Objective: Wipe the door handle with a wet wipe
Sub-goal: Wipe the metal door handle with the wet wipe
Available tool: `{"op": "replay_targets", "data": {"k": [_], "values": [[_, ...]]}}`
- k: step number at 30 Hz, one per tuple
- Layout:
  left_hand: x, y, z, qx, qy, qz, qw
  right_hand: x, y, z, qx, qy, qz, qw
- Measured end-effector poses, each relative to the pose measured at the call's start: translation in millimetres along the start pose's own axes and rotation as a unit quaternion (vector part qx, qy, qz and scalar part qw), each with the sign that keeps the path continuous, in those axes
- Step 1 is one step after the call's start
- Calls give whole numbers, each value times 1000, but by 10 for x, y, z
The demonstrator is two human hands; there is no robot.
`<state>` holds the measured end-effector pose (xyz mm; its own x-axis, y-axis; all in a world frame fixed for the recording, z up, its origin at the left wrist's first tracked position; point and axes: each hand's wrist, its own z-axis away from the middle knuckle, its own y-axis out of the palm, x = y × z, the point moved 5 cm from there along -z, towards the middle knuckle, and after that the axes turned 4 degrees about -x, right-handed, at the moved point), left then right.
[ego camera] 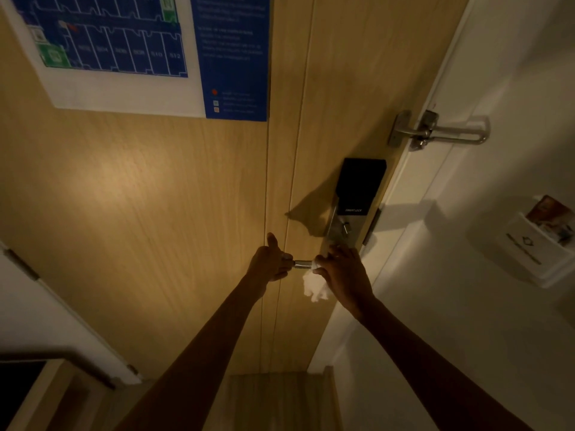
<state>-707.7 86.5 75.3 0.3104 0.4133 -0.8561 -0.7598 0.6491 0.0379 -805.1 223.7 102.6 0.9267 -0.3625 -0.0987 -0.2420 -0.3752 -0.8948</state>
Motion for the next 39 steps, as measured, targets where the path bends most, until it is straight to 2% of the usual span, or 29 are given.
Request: {"op": "replay_targets", "data": {"k": [5,9,12,14,17,22,27,31,36,39], "values": [[-45,2,44,-6,-1,6,1000,290,95,-135,15,-1,13,1000],[-53,7,132,2,24,-26,999,28,49,-19,20,-1,-12,1000],[-5,-50,128,-26,169,-119,978,-118,0,-6,13,10,-8,1000],[34,-71,125,-12,263,-127,956,-33,-17,-49,15,5,-2,1000],[44,-95,115,-12,321,-165,933,-62,-41,-8,4,-12,-20,1000],[-22,-99,135,16,322,-164,932,-252,-78,44,6,2,-51,999],[-43,-102,157,73,257,-151,952,-23,5,-33,25,-13,-73,997],[-60,-83,172,60,242,-140,958,-367,27,108,36,-8,-78,996],[-62,-75,204,56,240,-133,960,-290,26,105,4,-36,-86,996],[-79,-77,220,59,246,-136,958,-408,79,151,39,-38,-106,993]]}}
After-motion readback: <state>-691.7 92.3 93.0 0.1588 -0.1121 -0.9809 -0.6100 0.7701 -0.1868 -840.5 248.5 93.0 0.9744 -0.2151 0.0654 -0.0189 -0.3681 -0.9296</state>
